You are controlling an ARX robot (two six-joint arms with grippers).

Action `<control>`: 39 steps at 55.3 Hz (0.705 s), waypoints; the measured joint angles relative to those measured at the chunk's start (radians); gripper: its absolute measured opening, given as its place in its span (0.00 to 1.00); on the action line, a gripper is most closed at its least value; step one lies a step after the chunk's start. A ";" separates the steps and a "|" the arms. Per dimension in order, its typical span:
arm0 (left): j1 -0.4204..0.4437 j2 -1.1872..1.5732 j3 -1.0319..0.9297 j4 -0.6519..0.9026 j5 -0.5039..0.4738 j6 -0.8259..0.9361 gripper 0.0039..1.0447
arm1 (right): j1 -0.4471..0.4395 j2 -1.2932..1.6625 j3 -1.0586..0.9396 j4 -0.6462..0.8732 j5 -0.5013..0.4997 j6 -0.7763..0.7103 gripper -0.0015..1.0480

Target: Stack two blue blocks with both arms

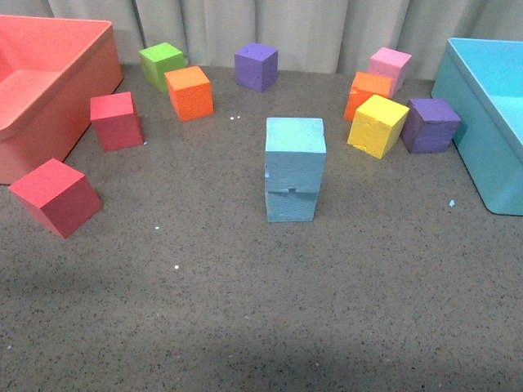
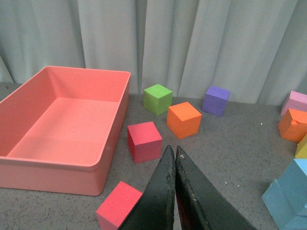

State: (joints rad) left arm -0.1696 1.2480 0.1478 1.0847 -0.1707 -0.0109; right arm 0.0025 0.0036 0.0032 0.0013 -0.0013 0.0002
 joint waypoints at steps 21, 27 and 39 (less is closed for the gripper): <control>0.079 -0.311 -0.102 -0.208 0.079 0.003 0.03 | 0.000 0.000 0.000 0.000 0.000 0.000 0.91; 0.155 -0.420 -0.121 -0.299 0.164 0.003 0.03 | 0.000 0.000 0.000 0.000 0.000 0.000 0.91; 0.166 -0.584 -0.128 -0.438 0.168 0.003 0.03 | 0.000 0.000 0.000 0.000 0.000 0.000 0.91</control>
State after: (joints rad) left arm -0.0036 0.6636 0.0200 0.6464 -0.0029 -0.0074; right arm 0.0025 0.0036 0.0032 0.0013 -0.0013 0.0002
